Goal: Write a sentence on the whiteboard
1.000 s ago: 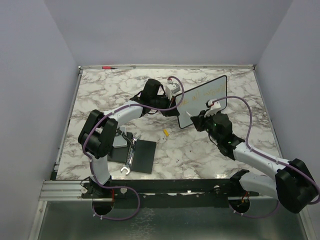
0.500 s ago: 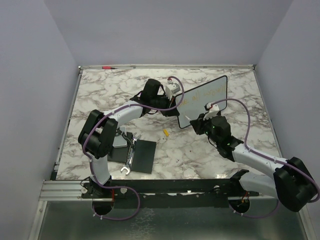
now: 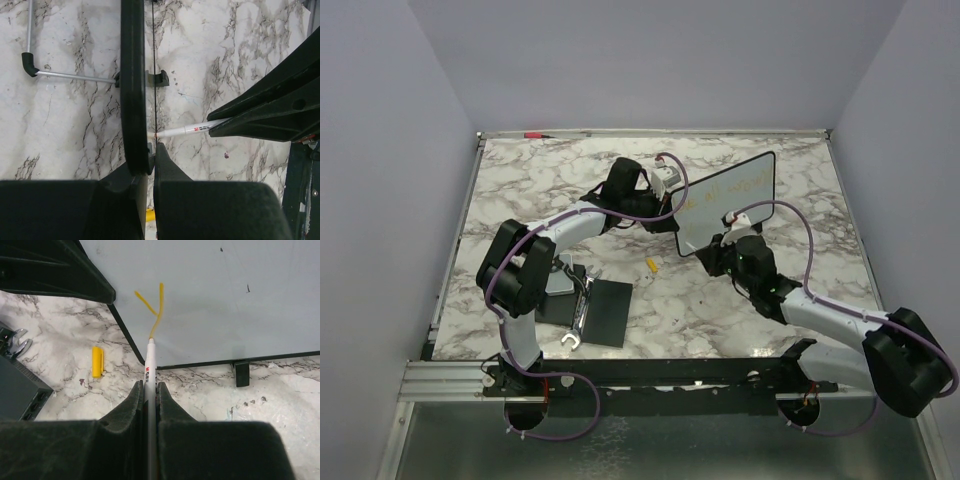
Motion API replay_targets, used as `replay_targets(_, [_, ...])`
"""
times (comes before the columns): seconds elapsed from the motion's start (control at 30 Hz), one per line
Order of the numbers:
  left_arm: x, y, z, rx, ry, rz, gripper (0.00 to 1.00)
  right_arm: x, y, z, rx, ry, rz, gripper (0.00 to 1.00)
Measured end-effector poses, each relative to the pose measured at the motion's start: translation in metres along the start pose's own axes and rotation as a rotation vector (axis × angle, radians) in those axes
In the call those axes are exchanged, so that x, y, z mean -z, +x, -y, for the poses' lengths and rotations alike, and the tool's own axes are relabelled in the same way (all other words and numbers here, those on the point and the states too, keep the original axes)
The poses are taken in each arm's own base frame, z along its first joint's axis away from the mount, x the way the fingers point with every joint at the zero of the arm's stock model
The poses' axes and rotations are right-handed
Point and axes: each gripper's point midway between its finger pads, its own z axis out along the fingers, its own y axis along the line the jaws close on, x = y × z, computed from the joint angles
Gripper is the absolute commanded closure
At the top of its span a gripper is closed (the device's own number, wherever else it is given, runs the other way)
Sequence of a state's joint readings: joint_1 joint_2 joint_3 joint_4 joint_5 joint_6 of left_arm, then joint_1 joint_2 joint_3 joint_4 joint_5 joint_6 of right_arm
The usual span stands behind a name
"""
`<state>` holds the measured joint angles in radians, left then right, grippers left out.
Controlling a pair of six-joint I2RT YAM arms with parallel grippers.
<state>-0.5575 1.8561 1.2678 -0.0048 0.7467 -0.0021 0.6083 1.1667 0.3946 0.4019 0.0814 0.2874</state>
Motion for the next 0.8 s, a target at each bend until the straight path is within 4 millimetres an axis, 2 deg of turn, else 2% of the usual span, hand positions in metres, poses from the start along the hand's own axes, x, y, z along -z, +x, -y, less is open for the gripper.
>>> replay_targets(0.1, [-0.001, 0.000, 0.001, -0.001, 0.004, -0.001, 1.00, 0.004, -0.004, -0.001, -0.001, 0.000, 0.009, 0.99])
replay_targets(0.4, [-0.001, 0.000, 0.002, -0.002, 0.004, 0.000, 1.00, 0.016, -0.042, 0.007, -0.023, 0.073, 0.117, 0.99])
replay_targets(0.8, [-0.001, 0.000, 0.002, -0.001, 0.004, -0.001, 1.00, 0.012, -0.042, 0.018, -0.017, 0.136, 0.112, 0.99])
